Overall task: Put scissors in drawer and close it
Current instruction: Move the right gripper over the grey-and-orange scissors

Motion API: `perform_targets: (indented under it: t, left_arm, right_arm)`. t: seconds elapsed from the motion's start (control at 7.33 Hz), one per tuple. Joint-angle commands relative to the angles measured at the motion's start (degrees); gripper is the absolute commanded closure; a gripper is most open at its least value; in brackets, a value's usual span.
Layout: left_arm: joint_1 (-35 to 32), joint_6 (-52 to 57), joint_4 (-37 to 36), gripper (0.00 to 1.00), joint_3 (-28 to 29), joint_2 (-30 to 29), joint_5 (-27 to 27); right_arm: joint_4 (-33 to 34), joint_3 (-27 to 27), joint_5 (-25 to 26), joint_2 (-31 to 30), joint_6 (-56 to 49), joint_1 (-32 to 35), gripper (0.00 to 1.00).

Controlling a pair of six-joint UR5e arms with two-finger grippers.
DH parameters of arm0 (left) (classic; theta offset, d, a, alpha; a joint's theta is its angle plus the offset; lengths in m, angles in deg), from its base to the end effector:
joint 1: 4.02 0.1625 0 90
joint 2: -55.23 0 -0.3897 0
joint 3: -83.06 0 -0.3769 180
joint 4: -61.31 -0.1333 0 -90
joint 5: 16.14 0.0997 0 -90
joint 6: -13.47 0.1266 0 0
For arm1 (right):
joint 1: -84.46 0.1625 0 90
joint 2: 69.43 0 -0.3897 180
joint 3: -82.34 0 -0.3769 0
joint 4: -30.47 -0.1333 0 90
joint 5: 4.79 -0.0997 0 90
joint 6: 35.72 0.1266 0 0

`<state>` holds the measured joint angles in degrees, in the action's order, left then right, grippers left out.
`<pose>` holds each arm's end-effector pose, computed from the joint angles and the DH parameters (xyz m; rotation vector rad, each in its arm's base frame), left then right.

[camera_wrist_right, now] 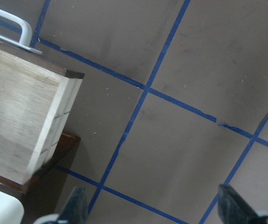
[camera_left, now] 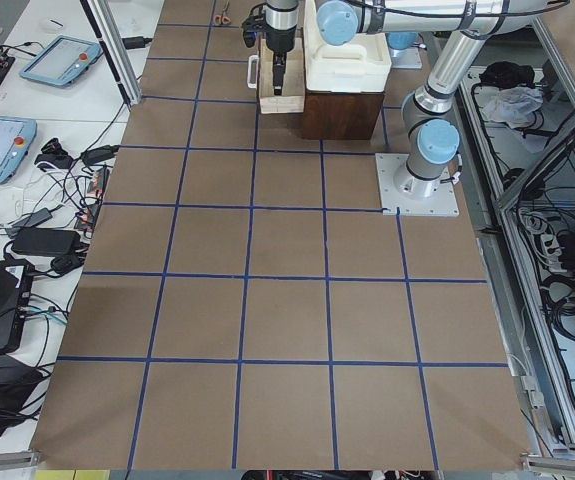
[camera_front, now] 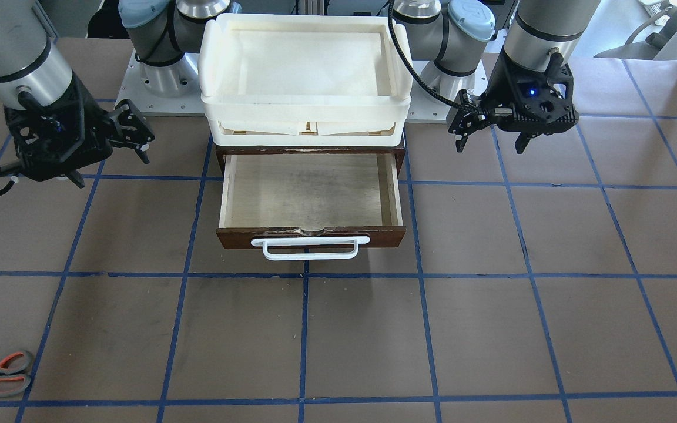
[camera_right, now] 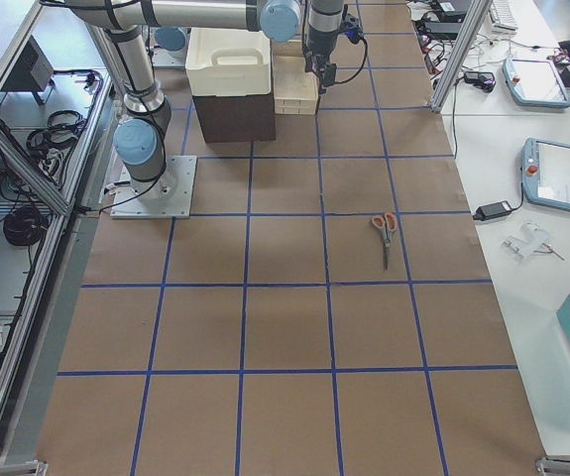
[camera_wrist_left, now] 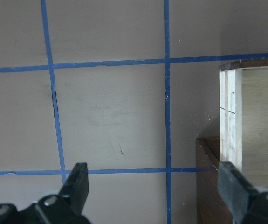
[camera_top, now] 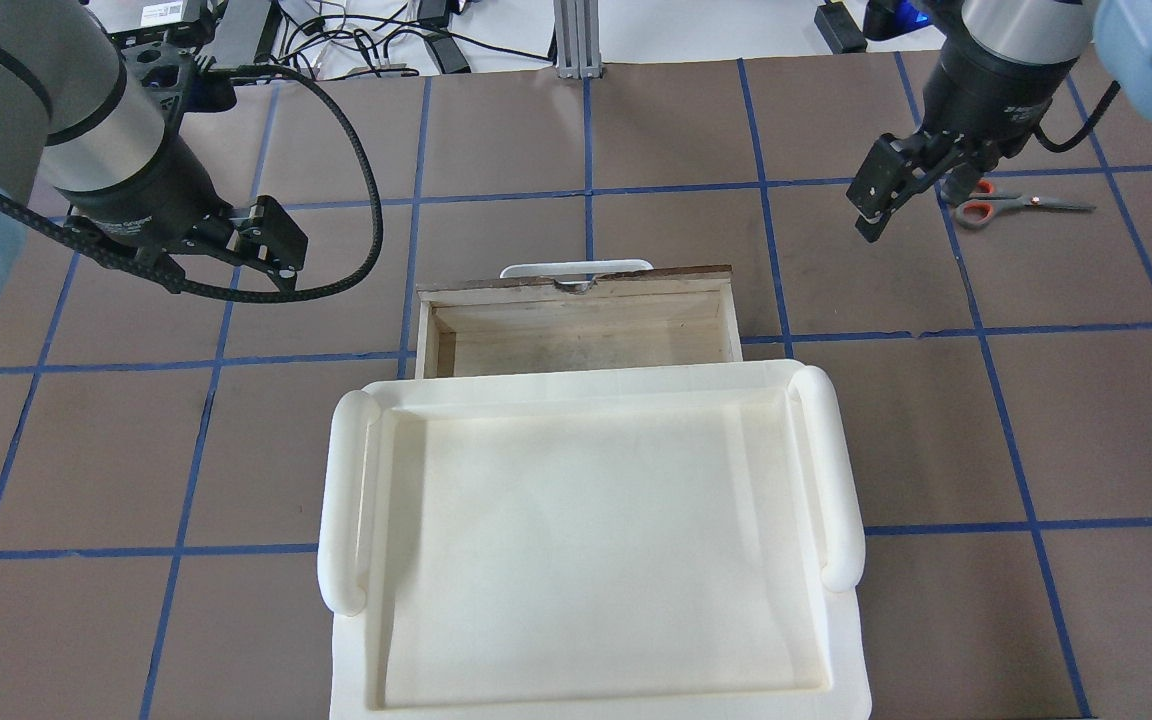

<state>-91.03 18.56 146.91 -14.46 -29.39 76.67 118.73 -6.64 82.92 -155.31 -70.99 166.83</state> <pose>-0.1037 -0.4507 0.4140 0.0551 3.0889 -0.0554 0.0717 -0.5070 0.3964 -0.7313 2.9837 0.0984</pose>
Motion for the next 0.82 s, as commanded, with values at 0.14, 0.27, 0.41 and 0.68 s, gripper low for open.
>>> perform_targets:
  t: [0.14,0.27,0.41,0.68]
  left_arm:
    - [0.08,0.1,-0.08,0.0,-0.03,-0.02,0.0]
    - [0.09,0.1,-0.08,0.0,-0.12,-0.11,0.0]
    - [0.09,0.1,-0.08,0.0,-0.12,-0.11,0.0]
    - [0.09,0.1,-0.08,0.0,-0.04,-0.11,0.0]
  right_arm:
    - [8.65,-6.02,0.18,3.51,-27.04,-11.85,0.0]
    - [12.17,-6.38,0.18,6.48,-34.96,-15.01,0.0]
    - [17.77,-6.38,0.18,10.26,-44.26,-18.0,0.0]
    - [32.26,-6.38,0.97,17.99,-58.44,-20.92,0.0]
